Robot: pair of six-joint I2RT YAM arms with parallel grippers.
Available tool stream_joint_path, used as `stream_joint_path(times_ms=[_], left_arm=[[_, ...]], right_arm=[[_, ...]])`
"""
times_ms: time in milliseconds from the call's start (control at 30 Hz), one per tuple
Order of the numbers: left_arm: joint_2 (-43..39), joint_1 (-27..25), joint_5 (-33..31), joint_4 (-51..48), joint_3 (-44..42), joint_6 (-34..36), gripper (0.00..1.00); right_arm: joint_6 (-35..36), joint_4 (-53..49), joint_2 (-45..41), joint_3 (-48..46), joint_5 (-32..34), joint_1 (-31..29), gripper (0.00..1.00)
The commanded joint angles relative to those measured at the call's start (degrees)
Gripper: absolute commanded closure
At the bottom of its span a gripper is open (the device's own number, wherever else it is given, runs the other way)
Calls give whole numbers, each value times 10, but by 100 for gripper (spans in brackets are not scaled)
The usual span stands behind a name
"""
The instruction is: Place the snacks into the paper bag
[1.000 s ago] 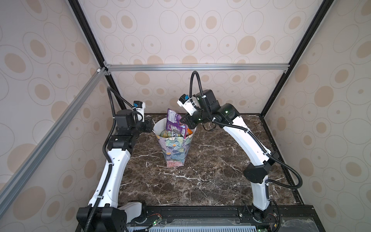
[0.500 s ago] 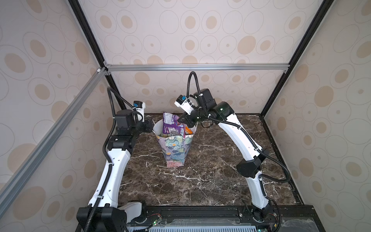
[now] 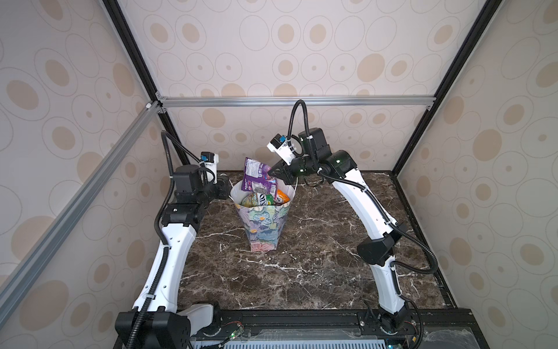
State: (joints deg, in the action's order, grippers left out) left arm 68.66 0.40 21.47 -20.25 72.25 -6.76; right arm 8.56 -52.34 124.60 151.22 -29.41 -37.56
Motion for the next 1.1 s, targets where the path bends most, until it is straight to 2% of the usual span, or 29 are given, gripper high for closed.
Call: stream_joint_path(times_ms=[0, 133, 233, 367, 433, 467, 533, 600, 700, 733, 833, 933, 1000, 1067], left_arm=[[-23, 2, -6, 63, 19, 14, 98], [-22, 2, -5, 63, 19, 13, 98], [-22, 2, -3, 63, 20, 12, 98], [-23, 2, -5, 63, 20, 13, 98], [-23, 2, -6, 63, 19, 13, 98], [-23, 2, -5, 64, 19, 13, 97], [-22, 2, -5, 64, 19, 13, 97], [-21, 3, -4, 64, 20, 12, 97], [-22, 2, -4, 63, 20, 12, 97], [-23, 3, -6, 63, 19, 12, 97], [-23, 2, -6, 64, 19, 13, 97], [-23, 2, -6, 64, 19, 12, 97], [-23, 2, -6, 63, 19, 12, 97], [-23, 2, -8, 63, 19, 13, 97]], right_arm=[[5, 7, 1, 8, -54, 6, 100], [30, -15, -4, -16, -106, 6, 100], [49, -34, -3, -24, -121, 6, 100], [66, -59, 11, -20, -125, 6, 100], [67, -64, 17, -14, -100, 6, 100], [69, -66, 20, -10, -86, 6, 97], [65, -62, 22, -2, -42, 6, 62], [57, -56, 21, 4, -14, 6, 59], [49, -36, 11, 4, 55, 3, 43], [47, -32, 6, 4, 87, 0, 42], [51, -25, -13, 1, 152, -20, 42], [89, -33, -30, -3, 230, -65, 43], [102, -42, -31, -3, 251, -90, 53], [92, -50, -27, -4, 241, -99, 65]])
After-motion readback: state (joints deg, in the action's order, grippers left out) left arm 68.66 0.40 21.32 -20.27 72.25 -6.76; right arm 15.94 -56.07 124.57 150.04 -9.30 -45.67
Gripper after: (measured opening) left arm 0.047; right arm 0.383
